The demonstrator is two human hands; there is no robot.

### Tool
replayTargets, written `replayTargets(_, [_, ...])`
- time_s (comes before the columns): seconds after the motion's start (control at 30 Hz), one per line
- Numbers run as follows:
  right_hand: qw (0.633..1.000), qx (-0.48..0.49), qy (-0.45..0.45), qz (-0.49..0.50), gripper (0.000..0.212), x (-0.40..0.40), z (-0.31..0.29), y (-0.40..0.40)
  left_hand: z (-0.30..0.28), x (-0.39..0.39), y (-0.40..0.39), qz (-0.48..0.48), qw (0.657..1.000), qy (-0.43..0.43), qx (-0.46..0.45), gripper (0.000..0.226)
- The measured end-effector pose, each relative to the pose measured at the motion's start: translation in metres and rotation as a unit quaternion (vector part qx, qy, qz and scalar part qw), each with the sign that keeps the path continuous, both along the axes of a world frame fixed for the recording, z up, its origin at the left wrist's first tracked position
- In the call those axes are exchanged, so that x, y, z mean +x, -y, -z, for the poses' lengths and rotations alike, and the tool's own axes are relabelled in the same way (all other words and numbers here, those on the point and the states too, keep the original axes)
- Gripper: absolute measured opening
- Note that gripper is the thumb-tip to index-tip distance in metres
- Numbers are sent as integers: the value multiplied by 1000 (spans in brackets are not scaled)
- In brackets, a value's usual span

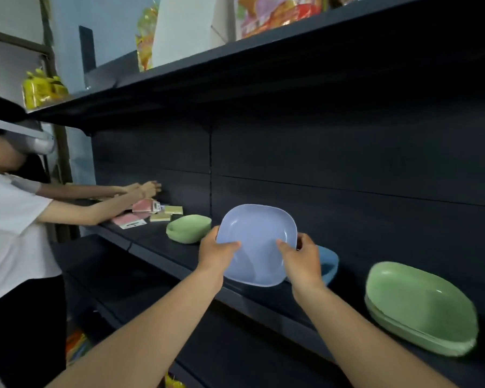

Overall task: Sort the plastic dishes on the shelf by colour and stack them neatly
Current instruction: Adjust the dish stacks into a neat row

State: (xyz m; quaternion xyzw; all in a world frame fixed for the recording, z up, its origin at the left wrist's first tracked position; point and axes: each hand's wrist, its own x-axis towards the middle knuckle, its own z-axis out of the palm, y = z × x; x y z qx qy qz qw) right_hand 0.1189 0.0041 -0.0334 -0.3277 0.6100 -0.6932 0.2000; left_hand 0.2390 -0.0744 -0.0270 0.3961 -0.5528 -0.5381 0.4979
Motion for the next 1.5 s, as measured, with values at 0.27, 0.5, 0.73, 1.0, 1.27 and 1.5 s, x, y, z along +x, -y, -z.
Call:
replayTargets(0.27, [997, 23, -12, 66, 13, 25, 14, 94, 15, 15, 102, 42, 999, 5, 31, 25])
replayTargets(0.5, [990, 42, -35, 129, 15, -4, 12, 84, 2, -19, 104, 109, 993, 40, 34, 32])
replayTargets(0.73, [976, 33, -39, 209, 12, -56, -5, 29, -14, -82, 65, 192, 980, 36, -22, 28])
replayTargets(1.0, [952, 22, -72, 296, 12, -116, -24, -110, -29, -162, -56, 288, 956, 15, -48, 32])
replayTargets(1.27, [904, 17, -90, 418, 14, -201, -33, -346, -31, -270, -285, 396, 916, 9, -64, 32])
replayTargets(1.5, [878, 70, -81, 466, 17, -289, -20, -556, -9, -381, -490, 447, 885, 109, -73, 34])
